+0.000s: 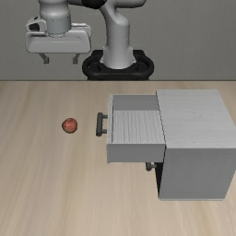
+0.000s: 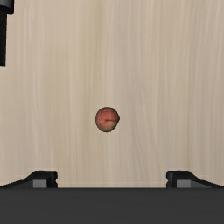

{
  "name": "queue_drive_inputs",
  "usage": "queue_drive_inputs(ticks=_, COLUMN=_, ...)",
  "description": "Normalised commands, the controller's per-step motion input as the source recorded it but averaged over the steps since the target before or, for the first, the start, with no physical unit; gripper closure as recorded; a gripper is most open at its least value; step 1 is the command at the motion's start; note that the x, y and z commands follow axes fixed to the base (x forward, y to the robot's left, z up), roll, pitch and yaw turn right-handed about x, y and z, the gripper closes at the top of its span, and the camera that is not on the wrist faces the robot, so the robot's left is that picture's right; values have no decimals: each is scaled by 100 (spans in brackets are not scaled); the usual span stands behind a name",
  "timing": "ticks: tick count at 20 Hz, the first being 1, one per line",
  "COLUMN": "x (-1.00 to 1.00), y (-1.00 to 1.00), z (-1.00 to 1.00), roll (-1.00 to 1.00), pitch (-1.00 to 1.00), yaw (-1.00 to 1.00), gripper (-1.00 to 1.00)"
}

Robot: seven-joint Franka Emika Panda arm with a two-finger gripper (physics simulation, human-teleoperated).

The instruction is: Pick up the peach and place it in the top layer of the cabinet

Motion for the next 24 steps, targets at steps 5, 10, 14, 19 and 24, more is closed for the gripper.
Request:
queue_drive_inputs(ticks=5, x=20, y=20, z=-20, roll=0, pitch=0, yaw=0, gripper=-100)
queue_drive_inputs(ticks=10, x=0, y=0, z=-100, roll=0, pitch=0, yaw=0, gripper=-100)
queue_drive_inputs(ticks=14, x=0, y=0, z=-100, roll=0, pitch=0, yaw=0, gripper=-100)
queue_drive_inputs(ticks=19, x=0, y=0, z=-100, roll=0, pitch=0, yaw=0, gripper=-100)
queue_drive_inputs(ticks=24, x=0, y=0, z=-100, roll=0, pitch=0, yaw=0, gripper=-100)
